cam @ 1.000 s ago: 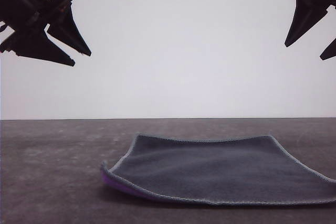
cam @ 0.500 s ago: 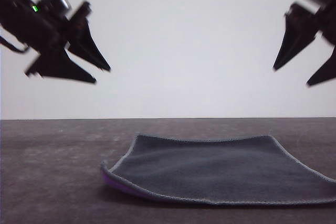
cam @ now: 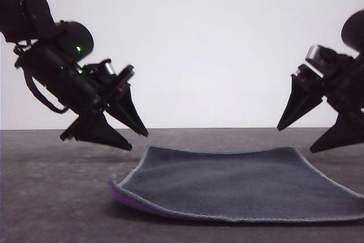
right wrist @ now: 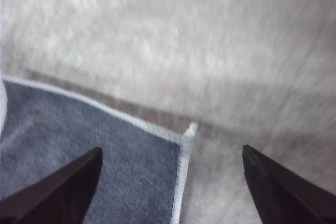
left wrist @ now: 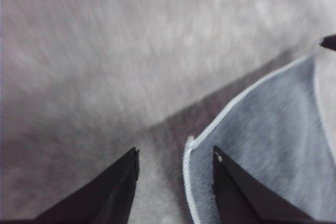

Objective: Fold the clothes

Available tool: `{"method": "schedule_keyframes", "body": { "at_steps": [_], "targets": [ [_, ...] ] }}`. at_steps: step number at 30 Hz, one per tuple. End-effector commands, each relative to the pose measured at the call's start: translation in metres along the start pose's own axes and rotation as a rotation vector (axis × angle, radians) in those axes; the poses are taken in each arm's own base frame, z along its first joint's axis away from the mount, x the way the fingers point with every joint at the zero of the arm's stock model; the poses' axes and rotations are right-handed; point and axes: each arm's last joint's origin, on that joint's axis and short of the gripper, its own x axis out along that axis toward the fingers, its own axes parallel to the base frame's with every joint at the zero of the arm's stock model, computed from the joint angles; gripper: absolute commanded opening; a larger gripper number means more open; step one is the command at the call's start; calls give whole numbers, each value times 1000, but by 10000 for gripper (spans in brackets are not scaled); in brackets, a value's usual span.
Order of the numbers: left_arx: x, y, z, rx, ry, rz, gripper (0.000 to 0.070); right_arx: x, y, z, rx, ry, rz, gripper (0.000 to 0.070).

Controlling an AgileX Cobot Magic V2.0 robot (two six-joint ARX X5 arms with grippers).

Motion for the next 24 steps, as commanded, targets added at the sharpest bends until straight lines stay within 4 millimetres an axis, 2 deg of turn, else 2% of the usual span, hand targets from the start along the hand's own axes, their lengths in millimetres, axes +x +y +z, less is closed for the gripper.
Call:
{"method": "schedule_keyframes", "body": {
  "at_steps": [1, 9, 19, 22, 24],
  "targets": [
    [7, -1, 3, 31, 6, -13, 272, 5, -3, 4, -1, 1, 19, 544],
    [18, -13, 0, 60, 24, -2, 272, 12, 2, 2, -14, 19, 36, 542],
    [29, -17, -5, 67, 49, 2, 273, 29, 5, -2, -25, 49, 73, 542],
    [29, -17, -5, 67, 49, -1, 272, 29, 6, 0, -25, 38, 74, 507],
    [29, -17, -5, 69, 46, -2, 271, 29, 5, 0, -26, 37, 72, 434]
  ]
}}
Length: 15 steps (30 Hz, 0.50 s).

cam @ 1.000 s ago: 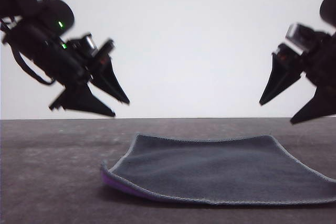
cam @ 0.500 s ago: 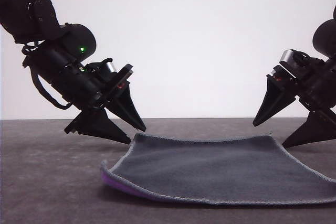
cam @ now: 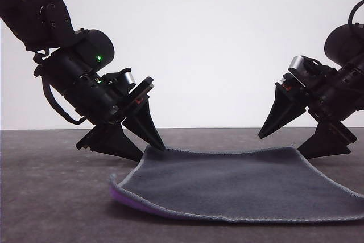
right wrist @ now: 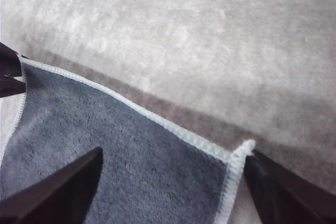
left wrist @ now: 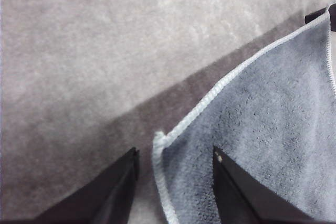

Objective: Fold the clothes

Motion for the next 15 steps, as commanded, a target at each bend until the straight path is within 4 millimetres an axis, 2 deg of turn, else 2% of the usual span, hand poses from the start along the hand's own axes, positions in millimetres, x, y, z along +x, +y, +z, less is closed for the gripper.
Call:
{"method": "schedule_keyframes", "body": {
  "at_steps": [1, 3, 5, 6, 10, 15],
  "targets": [
    [6, 1, 3, 15, -1, -10, 270, 6, -4, 0, 13, 9, -3, 393],
    [6, 1, 4, 19, -7, -10, 253, 6, -4, 1, 9, 7, -2, 346],
    [6, 1, 4, 22, -11, -11, 187, 5, -4, 1, 10, 7, -3, 324],
    [6, 0, 4, 23, -13, -11, 147, 5, -4, 1, 10, 7, -3, 289],
    [6, 0, 4, 27, -15, -12, 3, 5, -4, 1, -2, 6, -6, 23],
    [6, 0, 4, 31, -15, -12, 0, 5, -5, 1, -8, 5, -23, 0]
  ]
}}
